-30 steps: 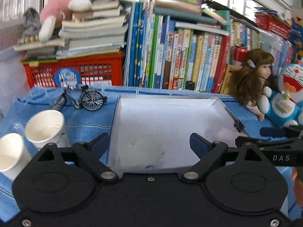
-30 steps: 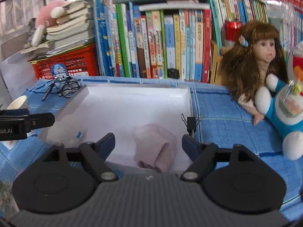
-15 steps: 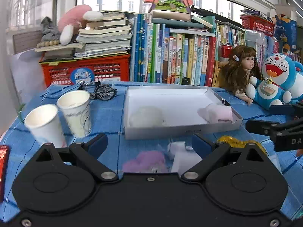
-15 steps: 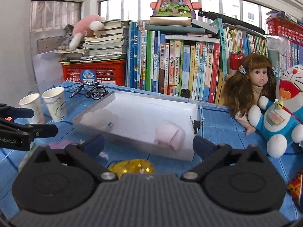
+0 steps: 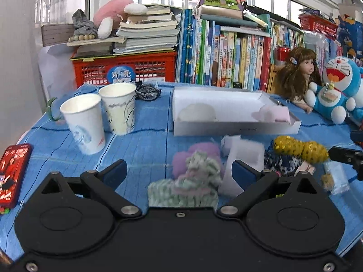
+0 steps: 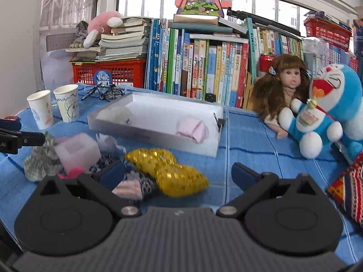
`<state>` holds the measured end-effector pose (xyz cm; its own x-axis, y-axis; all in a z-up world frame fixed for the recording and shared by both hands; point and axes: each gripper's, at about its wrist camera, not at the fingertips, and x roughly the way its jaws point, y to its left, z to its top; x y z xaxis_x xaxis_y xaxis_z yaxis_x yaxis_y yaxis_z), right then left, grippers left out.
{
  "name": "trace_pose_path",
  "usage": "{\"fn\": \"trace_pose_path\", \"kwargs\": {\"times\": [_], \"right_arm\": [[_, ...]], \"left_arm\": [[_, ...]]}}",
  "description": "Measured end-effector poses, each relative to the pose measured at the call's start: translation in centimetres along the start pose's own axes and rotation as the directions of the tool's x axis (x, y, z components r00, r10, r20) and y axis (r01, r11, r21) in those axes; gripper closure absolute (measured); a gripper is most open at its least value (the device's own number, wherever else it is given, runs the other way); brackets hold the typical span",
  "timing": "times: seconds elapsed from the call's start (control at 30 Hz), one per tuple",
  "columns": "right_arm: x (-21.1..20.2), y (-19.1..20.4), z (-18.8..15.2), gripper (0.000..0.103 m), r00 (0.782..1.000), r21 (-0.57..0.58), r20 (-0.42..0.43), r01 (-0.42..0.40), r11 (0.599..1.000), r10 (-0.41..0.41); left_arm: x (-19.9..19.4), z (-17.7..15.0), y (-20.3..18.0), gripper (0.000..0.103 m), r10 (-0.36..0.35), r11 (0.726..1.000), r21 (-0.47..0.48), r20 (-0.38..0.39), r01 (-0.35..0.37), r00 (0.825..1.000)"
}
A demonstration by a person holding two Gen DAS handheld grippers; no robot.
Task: Organize soft objects
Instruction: 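Move the left tool back over the gingham doll, then grasp the gingham doll with the left tool while the right tool grasps the mask packet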
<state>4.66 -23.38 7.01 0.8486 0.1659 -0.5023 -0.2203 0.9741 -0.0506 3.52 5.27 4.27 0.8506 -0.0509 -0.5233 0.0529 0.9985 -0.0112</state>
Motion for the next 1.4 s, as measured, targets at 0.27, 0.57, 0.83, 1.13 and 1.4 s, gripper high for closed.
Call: {"fn": "trace_pose_path", "kwargs": {"times": [0.27,0.57,0.83,1.13,1.4], "right_arm": [[-1.0,0.2,-2.2,0.0,0.999,0.019,-0.022,0.025,1.0,-0.025],[-1.0,0.5,-3.8,0.0,0.998,0.015,-0.056,0.031,0.999,-0.03],[-0.5,0.7,-4.5,0.002,0.996,0.022,-0.081,0.036,0.999,-0.034],[-0.1,0.7,-4.7,0.053,0.992,0.052,-0.12,0.054,0.997,-0.047],[-0.9,0.1,-4.0,0.084,0.991,0.094,-0.1,0.101,0.99,-0.091]], "left_arm": [[-0.2,-2.2,0.3,0.004,0.017,1.0,-0.015,-0.028,-0.018,0.999],[1.0,-3.3,0.6,0.018,-0.009,0.999,-0.05,-0.085,0.005,0.996],[2.5,-3.3,-0.1,0.03,-0.023,0.998,-0.065,-0.102,0.017,0.995],[3.0,-3.5,-0.5,0.076,-0.053,0.994,-0.097,-0.111,0.042,0.992],[1.0,-1.9,0.1,0.082,-0.051,0.991,-0.127,-0.038,0.046,0.998]]}}
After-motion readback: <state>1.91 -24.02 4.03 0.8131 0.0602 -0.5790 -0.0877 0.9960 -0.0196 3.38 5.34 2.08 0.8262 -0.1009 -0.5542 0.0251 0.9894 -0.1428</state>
